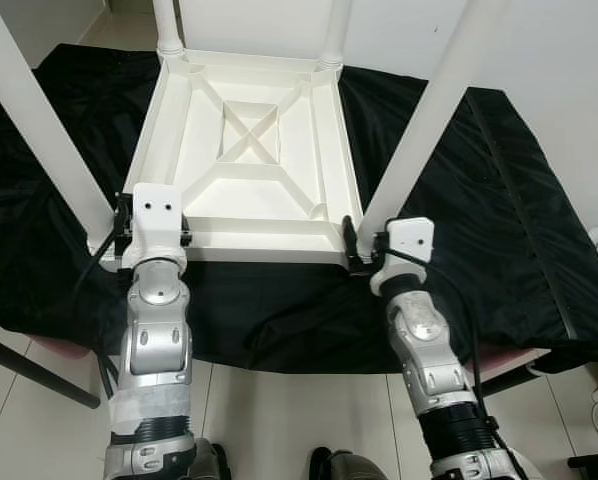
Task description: Building children table
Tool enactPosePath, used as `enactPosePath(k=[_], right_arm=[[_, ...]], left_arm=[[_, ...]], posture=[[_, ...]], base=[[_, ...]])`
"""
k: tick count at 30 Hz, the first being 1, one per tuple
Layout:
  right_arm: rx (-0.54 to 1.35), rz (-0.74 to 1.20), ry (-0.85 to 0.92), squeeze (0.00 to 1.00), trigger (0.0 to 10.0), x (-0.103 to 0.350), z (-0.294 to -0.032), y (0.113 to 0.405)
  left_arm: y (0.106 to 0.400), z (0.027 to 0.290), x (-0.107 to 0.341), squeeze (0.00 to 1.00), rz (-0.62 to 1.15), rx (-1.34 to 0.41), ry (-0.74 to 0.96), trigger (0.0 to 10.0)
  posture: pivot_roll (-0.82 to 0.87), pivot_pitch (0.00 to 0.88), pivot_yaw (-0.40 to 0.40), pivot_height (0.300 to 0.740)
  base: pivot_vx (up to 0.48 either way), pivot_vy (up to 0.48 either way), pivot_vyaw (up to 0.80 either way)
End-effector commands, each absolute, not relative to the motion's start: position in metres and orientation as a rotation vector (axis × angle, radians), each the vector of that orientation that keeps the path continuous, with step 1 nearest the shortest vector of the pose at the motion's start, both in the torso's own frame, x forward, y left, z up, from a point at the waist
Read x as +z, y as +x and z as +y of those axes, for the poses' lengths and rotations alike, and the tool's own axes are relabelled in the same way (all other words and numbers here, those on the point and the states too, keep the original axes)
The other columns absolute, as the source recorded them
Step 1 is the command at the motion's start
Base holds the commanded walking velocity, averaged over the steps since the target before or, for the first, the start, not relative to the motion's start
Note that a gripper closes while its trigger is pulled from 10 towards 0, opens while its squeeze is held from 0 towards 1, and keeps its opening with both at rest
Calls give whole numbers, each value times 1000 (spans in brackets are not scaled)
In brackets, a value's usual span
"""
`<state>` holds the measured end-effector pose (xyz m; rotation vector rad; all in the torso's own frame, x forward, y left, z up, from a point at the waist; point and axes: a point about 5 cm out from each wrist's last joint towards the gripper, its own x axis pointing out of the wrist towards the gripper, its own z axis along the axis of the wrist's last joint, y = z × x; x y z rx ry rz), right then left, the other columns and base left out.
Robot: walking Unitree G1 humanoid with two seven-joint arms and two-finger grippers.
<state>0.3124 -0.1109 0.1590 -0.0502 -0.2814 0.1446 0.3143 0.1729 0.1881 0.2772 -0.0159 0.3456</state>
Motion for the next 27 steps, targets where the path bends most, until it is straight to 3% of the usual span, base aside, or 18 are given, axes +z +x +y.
enactPosePath(k=[1,17,27], right_arm=[[190,-248,-28,0,10000,152,-106,309],[374,-236,-28,0,10000,155,-80,319],[597,-204,-101,0,10000,152,-66,327]], left_arm=[[305,196,190,0,-34,628,330,10000],[300,213,190,0,-31,728,374,10000],[297,220,190,0,-28,775,373,10000]], posture=[[-53,151,-33,740],[-51,153,-31,740],[-48,154,-34,740]], base=[[0,0,0],[0,0,0],[0,0,0]])
